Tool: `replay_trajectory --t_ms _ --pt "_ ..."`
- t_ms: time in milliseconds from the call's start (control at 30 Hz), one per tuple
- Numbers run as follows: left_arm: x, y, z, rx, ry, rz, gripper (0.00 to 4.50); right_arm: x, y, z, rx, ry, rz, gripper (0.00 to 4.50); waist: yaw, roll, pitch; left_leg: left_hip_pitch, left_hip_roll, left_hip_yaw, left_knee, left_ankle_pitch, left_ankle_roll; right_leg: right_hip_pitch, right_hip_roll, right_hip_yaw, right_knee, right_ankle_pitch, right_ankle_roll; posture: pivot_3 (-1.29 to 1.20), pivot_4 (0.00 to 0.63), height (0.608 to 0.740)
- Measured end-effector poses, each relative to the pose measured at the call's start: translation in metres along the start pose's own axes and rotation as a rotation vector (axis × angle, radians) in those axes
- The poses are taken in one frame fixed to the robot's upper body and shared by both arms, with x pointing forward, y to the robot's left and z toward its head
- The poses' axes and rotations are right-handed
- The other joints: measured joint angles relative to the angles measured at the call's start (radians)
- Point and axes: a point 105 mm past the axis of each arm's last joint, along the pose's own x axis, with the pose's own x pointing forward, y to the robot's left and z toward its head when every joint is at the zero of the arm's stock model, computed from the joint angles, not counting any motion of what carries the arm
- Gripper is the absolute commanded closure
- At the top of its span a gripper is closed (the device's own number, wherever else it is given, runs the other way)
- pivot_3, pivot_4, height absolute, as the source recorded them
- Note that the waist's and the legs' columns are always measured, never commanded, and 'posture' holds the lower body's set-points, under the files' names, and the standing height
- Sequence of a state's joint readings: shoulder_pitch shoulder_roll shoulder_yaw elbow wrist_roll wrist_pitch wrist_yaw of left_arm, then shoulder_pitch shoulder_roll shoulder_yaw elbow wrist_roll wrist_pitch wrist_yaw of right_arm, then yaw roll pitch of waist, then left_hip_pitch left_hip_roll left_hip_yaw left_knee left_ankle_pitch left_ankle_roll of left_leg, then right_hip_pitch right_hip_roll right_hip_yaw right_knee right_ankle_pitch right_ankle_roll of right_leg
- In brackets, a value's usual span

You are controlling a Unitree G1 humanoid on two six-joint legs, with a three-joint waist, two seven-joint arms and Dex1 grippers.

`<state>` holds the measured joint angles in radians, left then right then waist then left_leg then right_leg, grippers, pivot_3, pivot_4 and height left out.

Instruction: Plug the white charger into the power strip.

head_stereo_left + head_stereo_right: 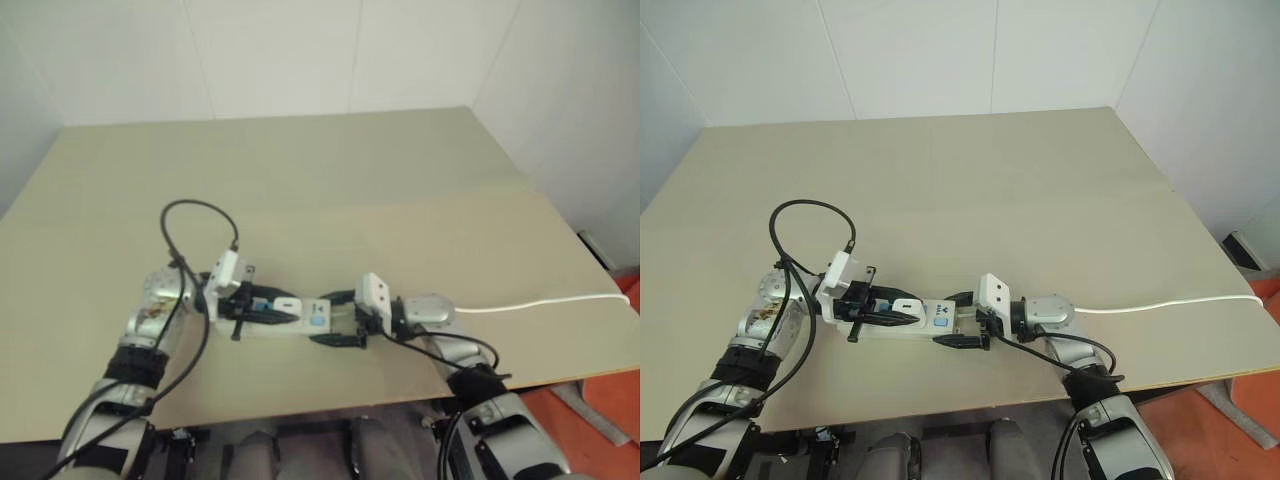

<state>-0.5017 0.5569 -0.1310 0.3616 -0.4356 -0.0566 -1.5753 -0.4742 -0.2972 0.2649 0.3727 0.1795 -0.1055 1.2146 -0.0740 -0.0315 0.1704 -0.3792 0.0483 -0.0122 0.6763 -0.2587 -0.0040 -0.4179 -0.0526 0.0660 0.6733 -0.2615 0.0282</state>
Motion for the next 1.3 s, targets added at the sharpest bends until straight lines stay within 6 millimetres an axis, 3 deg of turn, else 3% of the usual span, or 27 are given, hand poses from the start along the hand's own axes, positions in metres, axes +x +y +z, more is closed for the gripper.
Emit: replay_trajectory --t_ms 300,433,833,900,967,1167,1300 --pt "-0.001 0.000 -0.002 0.023 0.021 0.007 3.47 0.001 -0.001 -0.001 0.005 0.004 0.005 1.09 -0.001 0.000 0.000 0.004 0.000 0.000 0.000 0.000 0.000 0.004 0.001 0.001 0.000 0.000 0.000 0.00 0.150 0.740" --pt "0.002 0.001 -0.003 0.025 0.043 -0.006 3.47 0.000 -0.001 -0.003 0.012 0.009 0.004 1.09 0.000 0.000 0.000 0.012 0.000 0.000 -0.003 0.000 0.000 0.013 0.001 0.001 -0.005 0.000 0.000 0.00 0.150 0.740" --pt "0.005 0.004 -0.003 0.047 0.061 -0.025 3.47 -0.001 -0.002 -0.004 0.013 0.015 0.000 1.09 0.005 0.002 -0.002 0.012 0.000 0.000 -0.003 0.000 0.000 0.015 0.001 0.000 -0.007 0.000 0.001 0.00 0.150 0.740" --pt "0.005 0.004 -0.003 0.035 0.062 -0.023 2.73 -0.001 -0.002 -0.004 0.014 0.015 0.000 1.09 0.005 0.003 -0.002 0.012 0.000 0.000 -0.003 0.000 0.000 0.015 0.001 0.000 -0.007 0.000 0.001 0.00 0.150 0.740" --pt "-0.005 0.004 -0.019 -0.022 0.144 0.016 2.13 -0.002 -0.001 -0.004 0.015 0.014 0.003 1.09 0.001 0.003 -0.002 0.011 0.001 0.000 -0.003 0.000 0.000 0.014 0.002 0.001 -0.008 0.000 0.001 0.00 0.150 0.740" --pt "-0.011 0.006 -0.019 -0.040 0.154 0.063 0.16 -0.005 -0.002 -0.005 0.013 0.019 -0.001 1.09 0.009 0.004 -0.002 0.011 0.001 0.000 -0.004 -0.001 0.001 0.015 0.001 0.000 -0.010 0.000 0.001 0.00 0.150 0.740" --pt "-0.010 0.007 -0.019 -0.046 0.137 0.080 0.03 -0.005 -0.002 -0.005 0.013 0.019 0.000 1.09 0.010 0.004 -0.002 0.011 0.001 0.000 -0.004 -0.001 0.001 0.015 0.001 0.000 -0.009 0.000 0.001 0.00 0.150 0.740"
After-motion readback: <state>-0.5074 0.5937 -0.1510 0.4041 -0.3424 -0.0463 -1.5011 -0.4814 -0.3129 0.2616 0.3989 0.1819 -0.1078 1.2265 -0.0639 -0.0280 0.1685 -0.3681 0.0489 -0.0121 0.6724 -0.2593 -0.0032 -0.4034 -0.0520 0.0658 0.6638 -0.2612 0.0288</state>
